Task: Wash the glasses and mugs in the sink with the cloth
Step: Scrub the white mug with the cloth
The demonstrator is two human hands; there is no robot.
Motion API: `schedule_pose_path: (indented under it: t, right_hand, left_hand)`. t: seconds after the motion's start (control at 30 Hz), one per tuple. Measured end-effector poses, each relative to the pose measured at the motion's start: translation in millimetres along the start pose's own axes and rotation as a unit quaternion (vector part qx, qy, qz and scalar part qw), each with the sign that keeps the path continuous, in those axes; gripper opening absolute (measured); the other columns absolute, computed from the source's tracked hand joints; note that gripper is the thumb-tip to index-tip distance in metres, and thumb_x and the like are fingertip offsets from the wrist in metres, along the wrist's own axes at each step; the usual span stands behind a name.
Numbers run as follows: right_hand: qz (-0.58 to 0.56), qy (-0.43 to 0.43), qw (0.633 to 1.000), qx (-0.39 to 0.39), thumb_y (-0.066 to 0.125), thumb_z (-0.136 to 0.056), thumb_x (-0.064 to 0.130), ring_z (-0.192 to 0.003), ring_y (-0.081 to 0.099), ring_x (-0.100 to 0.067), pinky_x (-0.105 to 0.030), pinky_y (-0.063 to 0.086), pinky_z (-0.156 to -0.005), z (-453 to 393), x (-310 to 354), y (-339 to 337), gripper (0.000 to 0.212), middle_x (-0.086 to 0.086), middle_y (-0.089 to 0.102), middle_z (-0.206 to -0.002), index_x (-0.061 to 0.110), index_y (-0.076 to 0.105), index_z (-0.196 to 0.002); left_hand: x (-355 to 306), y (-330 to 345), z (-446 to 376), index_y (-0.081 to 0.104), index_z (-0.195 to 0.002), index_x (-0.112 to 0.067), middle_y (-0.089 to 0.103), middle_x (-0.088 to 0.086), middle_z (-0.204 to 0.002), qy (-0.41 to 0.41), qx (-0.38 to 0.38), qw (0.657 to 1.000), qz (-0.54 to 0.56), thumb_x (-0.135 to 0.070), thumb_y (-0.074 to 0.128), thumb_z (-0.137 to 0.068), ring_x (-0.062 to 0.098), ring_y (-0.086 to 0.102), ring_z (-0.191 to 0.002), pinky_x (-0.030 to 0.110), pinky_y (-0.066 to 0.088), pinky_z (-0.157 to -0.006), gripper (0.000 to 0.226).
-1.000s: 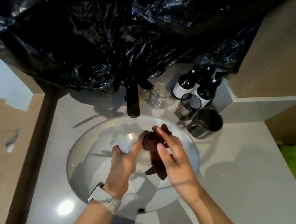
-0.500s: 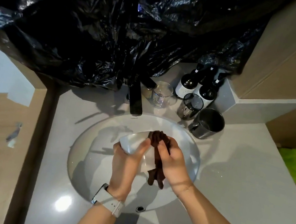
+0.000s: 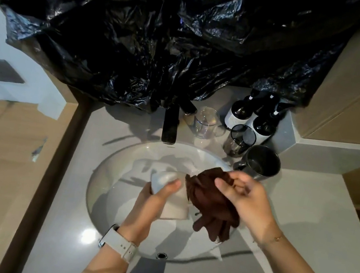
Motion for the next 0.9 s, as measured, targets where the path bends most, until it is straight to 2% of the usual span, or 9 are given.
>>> schedule_pose_path:
  t: [0.1, 0.17, 0.3, 0.4, 0.53, 0.63, 0.7, 0.77, 0.9]
  right_hand:
    - [0.009, -0.03, 0.999, 0.04, 0.064, -0.086, 0.022, -0.079, 0.058, -0.003, -0.015, 0.046, -0.08, -10, 22, -6, 0.008, 0.003, 0.063, -0.082, 0.016, 0.063, -0.091]
    - [-0.018, -0.014, 0.996, 0.088, 0.057, -0.087, 0.038, -0.089, 0.059, -0.006, -0.023, 0.046, -0.09, -17, 30, -4, 0.025, 0.0, 0.062, -0.092, 0.016, 0.057, -0.099]
    - [-0.122, 0.027, 0.981, 0.147, 0.05, -0.09, 0.048, -0.103, 0.062, -0.027, -0.044, 0.047, -0.1, -23, 39, 7, 0.036, -0.012, 0.062, -0.11, 0.018, 0.05, -0.109]
    - [-0.137, 0.016, 0.971, 0.195, 0.06, -0.085, 0.054, -0.106, 0.059, -0.021, -0.038, 0.043, -0.102, -20, 38, 25, 0.043, -0.007, 0.063, -0.108, 0.019, 0.052, -0.107]
    - [-0.112, 0.018, 0.965, 0.238, 0.065, -0.082, 0.041, -0.097, 0.055, -0.011, -0.025, 0.04, -0.093, -1, 24, 43, 0.023, 0.003, 0.063, -0.094, 0.022, 0.065, -0.094]
    - [-0.014, 0.004, 0.962, 0.272, 0.05, -0.089, 0.039, -0.114, 0.057, -0.013, -0.027, 0.037, -0.101, 10, 19, 45, 0.032, 0.004, 0.069, -0.111, 0.019, 0.072, -0.102]
    - [0.024, -0.02, 0.961, 0.274, 0.056, -0.092, 0.025, -0.114, 0.057, -0.01, -0.02, 0.039, -0.098, 10, 18, 45, 0.035, 0.002, 0.066, -0.116, 0.021, 0.061, -0.127]
    - [0.064, -0.073, 0.962, 0.254, 0.067, -0.087, 0.016, -0.105, 0.057, -0.011, -0.02, 0.04, -0.096, 8, 18, 46, 0.063, 0.003, 0.061, -0.111, 0.035, 0.042, -0.142]
    - [0.091, -0.08, 0.976, 0.183, 0.083, -0.072, 0.02, -0.121, 0.047, -0.007, -0.021, 0.038, -0.105, -1, 8, 42, 0.094, 0.009, 0.044, -0.129, 0.041, 0.027, -0.144]
  left_hand:
    - [1, -4, 0, 0.069, -0.115, -0.019, 0.076, 0.005, -0.104, -0.014, 0.021, 0.999, -0.029, -0.04, 0.074, -0.081, 0.023, 0.071, -0.099, 0.046, 0.056, -0.092, 0.04]
    - [5, -5, 0, 0.07, -0.115, -0.021, 0.075, 0.007, -0.106, -0.039, 0.048, 0.997, -0.037, -0.043, 0.076, -0.081, 0.025, 0.071, -0.1, 0.046, 0.059, -0.086, 0.042]
    - [5, -2, 4, 0.066, -0.122, -0.023, 0.072, 0.008, -0.114, -0.06, 0.081, 0.994, -0.039, -0.054, 0.073, -0.075, 0.026, 0.069, -0.105, 0.044, 0.059, -0.087, 0.056]
    - [-1, 4, 6, 0.07, -0.119, -0.027, 0.072, 0.007, -0.118, -0.054, 0.105, 0.993, -0.024, -0.053, 0.066, -0.087, 0.022, 0.068, -0.109, 0.041, 0.058, -0.086, 0.042]
    - [-8, 8, 9, 0.073, -0.113, -0.033, 0.071, 0.003, -0.12, -0.061, 0.1, 0.993, 0.01, -0.059, 0.052, -0.09, 0.014, 0.066, -0.11, 0.032, 0.056, -0.079, 0.041]
    - [-3, 2, 7, 0.07, -0.117, -0.025, 0.072, 0.005, -0.117, -0.067, 0.082, 0.994, -0.011, -0.056, 0.047, -0.094, 0.016, 0.068, -0.107, 0.029, 0.056, -0.075, 0.045]
    - [0, 1, 5, 0.068, -0.12, -0.023, 0.072, 0.008, -0.116, -0.063, 0.088, 0.994, -0.032, -0.05, 0.045, -0.099, 0.019, 0.068, -0.107, 0.032, 0.057, -0.074, 0.042]
    - [-3, 4, 6, 0.067, -0.122, -0.026, 0.073, 0.007, -0.113, -0.049, 0.102, 0.992, -0.057, -0.051, 0.046, -0.098, 0.019, 0.069, -0.106, 0.039, 0.059, -0.082, 0.04]
    - [-8, 8, 4, 0.069, -0.116, -0.032, 0.075, 0.002, -0.105, -0.024, 0.121, 0.986, -0.111, -0.055, 0.055, -0.093, 0.017, 0.069, -0.1, 0.039, 0.056, -0.086, 0.035]
Point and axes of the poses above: each hand's wrist, its own z-axis away from the middle knuckle, its own y-axis out of the palm, x = y × z, the point moved 5 cm from there along -z, towards the middle knuckle
